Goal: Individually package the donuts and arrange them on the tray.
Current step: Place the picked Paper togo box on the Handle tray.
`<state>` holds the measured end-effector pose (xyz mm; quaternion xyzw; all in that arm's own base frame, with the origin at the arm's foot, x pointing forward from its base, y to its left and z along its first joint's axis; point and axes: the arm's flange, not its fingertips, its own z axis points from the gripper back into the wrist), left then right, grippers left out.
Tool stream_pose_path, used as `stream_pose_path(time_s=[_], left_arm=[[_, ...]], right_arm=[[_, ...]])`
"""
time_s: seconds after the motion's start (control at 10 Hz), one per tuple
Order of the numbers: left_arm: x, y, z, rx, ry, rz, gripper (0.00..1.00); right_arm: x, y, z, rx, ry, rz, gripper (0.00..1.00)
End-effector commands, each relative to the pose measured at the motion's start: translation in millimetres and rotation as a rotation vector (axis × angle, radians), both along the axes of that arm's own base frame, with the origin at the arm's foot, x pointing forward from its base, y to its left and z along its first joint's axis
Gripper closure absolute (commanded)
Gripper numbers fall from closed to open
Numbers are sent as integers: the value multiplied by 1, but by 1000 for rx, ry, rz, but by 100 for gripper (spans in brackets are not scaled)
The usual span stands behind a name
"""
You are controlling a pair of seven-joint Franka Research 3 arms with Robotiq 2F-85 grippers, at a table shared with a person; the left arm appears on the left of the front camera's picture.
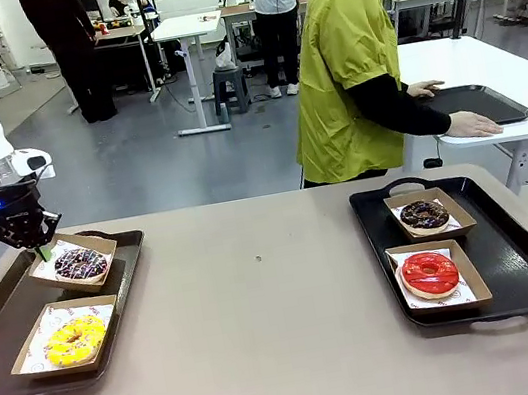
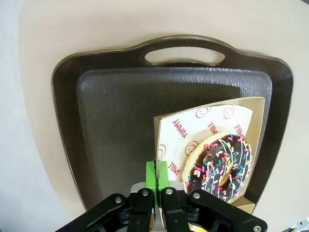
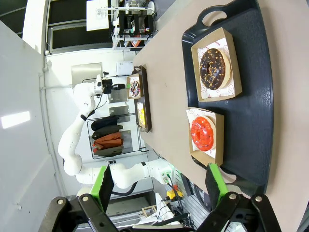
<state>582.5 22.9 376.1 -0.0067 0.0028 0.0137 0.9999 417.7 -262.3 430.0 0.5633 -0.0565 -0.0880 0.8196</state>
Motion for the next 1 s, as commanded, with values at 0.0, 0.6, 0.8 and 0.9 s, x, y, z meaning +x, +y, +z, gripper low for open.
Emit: stream_pose_path(time_s=[0.0, 0.6, 0.8, 0.9], left_arm=[[14, 8, 0, -19, -6, -22, 99], [13, 9, 0, -2, -14, -40, 0], [11, 10, 4, -11, -13, -36, 48], [11, 11, 7, -17, -14, -39, 0]], right_arm=[[0, -2, 0, 0, 2, 13, 0], [0, -2, 0, 0, 2, 13, 0], [0, -2, 0, 0, 2, 13, 0], [0, -2, 0, 0, 2, 13, 0]])
